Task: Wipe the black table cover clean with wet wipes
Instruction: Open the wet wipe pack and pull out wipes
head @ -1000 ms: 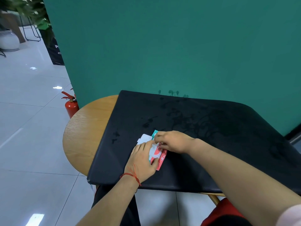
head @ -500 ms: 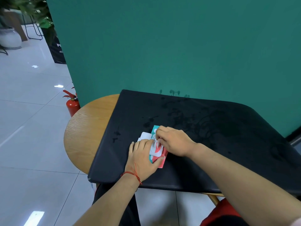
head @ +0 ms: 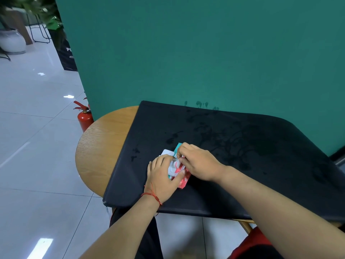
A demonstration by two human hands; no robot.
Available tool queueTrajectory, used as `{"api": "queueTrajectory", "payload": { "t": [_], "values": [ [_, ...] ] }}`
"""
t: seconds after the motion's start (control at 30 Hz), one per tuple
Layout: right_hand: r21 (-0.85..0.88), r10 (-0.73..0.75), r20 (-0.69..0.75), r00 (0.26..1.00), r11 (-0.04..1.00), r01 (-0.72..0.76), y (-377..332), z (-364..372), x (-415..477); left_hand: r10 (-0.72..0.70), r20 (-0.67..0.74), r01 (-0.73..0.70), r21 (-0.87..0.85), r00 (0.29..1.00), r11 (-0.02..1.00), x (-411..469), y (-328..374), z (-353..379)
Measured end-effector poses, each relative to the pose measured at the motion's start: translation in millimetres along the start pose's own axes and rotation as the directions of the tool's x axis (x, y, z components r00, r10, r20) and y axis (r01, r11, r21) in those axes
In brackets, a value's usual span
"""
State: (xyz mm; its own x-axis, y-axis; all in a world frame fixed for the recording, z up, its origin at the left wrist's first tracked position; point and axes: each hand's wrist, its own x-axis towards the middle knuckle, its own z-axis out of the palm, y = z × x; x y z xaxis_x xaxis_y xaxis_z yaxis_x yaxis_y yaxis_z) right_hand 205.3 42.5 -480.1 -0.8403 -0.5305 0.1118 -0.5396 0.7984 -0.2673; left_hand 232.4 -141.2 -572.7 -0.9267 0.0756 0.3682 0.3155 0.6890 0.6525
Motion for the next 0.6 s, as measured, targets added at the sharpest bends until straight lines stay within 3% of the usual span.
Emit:
{"api": "queueTrajectory", "payload": {
  "t": [0.07,0.13,0.2,0.27,0.33,0.4,0.47,0.6],
  "values": [
    [-0.037,-0.024,0.037,0.999,0.999,0.025,-6.0,-0.5,-0.8,-0.015,-0.016,0.015,-0.003,1.000,1.000,-0.3,-1.7,0.8],
    [0.008,-0.008,-0.017,1.000,1.000,0.008,-13.3,-11.2,0.9,-0.027,0.023,0.025,0.071,0.999,0.997,1.2,-3.1,3.4],
    [0.152,0.113,-0.198,0.974,0.985,-0.083,-19.7,-31.3,9.1,-0.055,0.093,0.038,0.169,0.994,0.985,2.2,-1.9,4.7],
    [0.369,0.281,-0.261,0.924,0.913,-0.174,-15.8,-50.4,20.2,-0.094,0.133,0.067,0.194,0.987,0.979,1.6,-2.5,5.5],
    [0.593,0.433,-0.169,0.885,0.762,-0.259,-7.6,-55.9,18.9,-0.073,0.132,0.050,0.165,0.989,0.985,-2.6,-2.3,4.3],
    [0.811,0.551,-0.027,0.834,0.499,-0.304,-2.0,-54.6,12.7,-0.050,0.098,0.036,0.145,0.994,0.989,-2.7,-0.6,0.6],
    [0.922,0.596,0.067,0.800,0.268,-0.277,-1.6,-53.5,3.2,-0.052,0.085,0.042,0.116,0.995,0.992,-3.6,0.6,-0.9],
    [0.969,0.596,0.101,0.797,0.124,-0.216,2.9,-54.4,-15.2,-0.040,0.061,0.037,0.061,0.997,0.997,-4.1,-0.3,-2.4]
  ]
}}
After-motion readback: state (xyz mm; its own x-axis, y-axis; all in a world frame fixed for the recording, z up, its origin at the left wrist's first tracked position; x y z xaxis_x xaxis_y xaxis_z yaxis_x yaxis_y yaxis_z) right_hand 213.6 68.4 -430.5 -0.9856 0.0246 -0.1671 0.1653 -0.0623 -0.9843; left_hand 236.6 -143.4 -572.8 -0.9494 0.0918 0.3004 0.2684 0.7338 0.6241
